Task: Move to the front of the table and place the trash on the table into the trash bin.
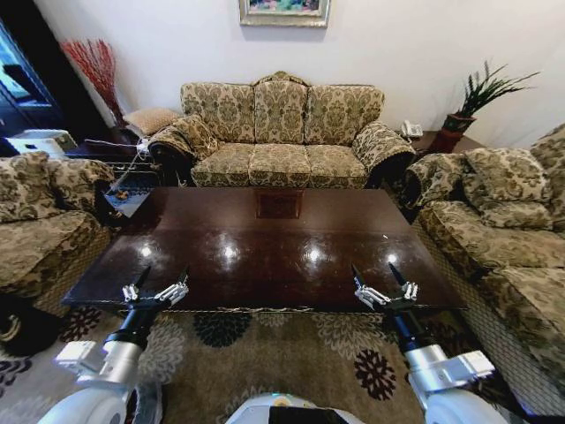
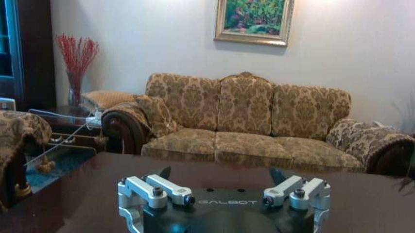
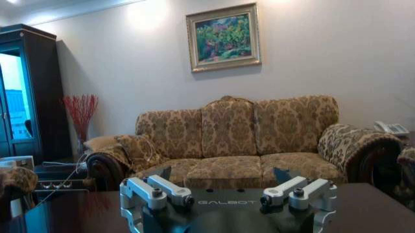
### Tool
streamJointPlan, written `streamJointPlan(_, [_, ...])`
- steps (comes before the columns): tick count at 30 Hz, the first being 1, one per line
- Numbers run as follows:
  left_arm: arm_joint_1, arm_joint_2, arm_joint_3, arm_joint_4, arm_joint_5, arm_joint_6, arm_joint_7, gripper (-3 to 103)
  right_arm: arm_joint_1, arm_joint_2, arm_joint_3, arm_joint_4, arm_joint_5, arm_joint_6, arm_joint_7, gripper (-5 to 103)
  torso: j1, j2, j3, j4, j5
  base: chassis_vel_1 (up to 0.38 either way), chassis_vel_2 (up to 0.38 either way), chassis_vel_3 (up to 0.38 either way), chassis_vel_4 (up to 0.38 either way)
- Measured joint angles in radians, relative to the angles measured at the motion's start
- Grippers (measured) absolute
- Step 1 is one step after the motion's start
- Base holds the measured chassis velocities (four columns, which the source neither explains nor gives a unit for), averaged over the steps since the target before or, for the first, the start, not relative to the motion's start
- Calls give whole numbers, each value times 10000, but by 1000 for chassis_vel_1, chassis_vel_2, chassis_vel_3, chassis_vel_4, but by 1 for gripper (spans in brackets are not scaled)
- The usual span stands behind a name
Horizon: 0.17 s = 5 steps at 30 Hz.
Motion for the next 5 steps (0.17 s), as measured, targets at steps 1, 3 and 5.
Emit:
streamJointPlan(1, [0, 0, 0, 0, 0, -1, 0, 100, 0, 0, 0, 0, -1, 0, 1, 100, 0, 0, 0, 0, 0, 0, 0, 0, 0])
streamJointPlan(3, [0, 0, 0, 0, 0, -3, 0, 100, 0, 1, 0, 0, -3, 0, 2, 100, 0, 0, 0, 0, 0, 0, 0, 0, 0])
streamJointPlan(5, [0, 0, 0, 1, 0, -4, 0, 100, 0, 1, 0, 0, -4, 0, 3, 100, 0, 0, 0, 0, 0, 0, 0, 0, 0])
